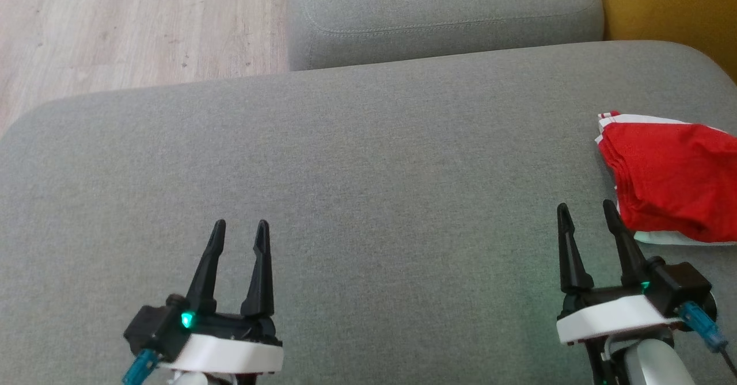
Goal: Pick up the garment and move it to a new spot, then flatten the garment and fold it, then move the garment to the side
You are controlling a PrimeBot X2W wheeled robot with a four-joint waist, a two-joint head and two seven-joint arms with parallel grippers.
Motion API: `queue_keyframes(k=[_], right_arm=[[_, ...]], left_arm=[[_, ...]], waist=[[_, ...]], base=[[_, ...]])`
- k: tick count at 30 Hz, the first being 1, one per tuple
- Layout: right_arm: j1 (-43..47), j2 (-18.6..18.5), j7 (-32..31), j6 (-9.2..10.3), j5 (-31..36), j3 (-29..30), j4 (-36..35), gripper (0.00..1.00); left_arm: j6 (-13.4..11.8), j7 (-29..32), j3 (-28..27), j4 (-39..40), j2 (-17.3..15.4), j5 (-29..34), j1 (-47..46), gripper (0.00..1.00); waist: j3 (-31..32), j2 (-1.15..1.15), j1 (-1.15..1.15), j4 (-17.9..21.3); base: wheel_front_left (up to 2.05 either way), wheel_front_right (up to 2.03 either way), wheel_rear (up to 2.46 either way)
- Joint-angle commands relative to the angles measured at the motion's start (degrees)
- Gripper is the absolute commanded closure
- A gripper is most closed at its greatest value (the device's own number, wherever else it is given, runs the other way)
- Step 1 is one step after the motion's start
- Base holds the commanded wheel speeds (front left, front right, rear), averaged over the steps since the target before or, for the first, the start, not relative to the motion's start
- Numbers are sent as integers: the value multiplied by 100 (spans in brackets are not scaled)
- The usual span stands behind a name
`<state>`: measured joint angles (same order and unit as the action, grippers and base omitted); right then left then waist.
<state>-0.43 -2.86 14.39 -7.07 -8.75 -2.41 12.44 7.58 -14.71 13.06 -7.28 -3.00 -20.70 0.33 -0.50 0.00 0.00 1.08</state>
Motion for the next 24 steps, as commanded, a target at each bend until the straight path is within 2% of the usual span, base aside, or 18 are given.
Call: queue_keyframes(k=[1, 13, 14, 19, 24], right_arm=[[-221, -2, 61, -42, -36, -120, -217, 0], [-249, -2, 61, -42, -75, -166, -183, 0], [-5, 1, 0, 0, -34, -26, 0, 100], [158, 8, -14, 2, -60, -59, 379, 100], [135, -8, -79, 0, -412, -43, 362, 100]], left_arm=[[-9, -29, -159, 186, 11, -31, -197, 0], [-9, -29, -368, 210, 12, -286, -145, 0], [0, 0, -189, 26, 2, -275, 1, 100], [-1, 6, -196, -370, 4, -300, 157, 100], [-7, 69, -241, -367, -15, -597, 134, 100]], waist=[[-1, 0, 0, 0], [21, 0, 0, 31], [22, 0, 0, 32], [23, 0, 0, 33], [22, 0, 0, 27]], base=[[0, 0, 0], [0, 0, 0], [0, 0, 0], [0, 0, 0], [0, 0, 0]])
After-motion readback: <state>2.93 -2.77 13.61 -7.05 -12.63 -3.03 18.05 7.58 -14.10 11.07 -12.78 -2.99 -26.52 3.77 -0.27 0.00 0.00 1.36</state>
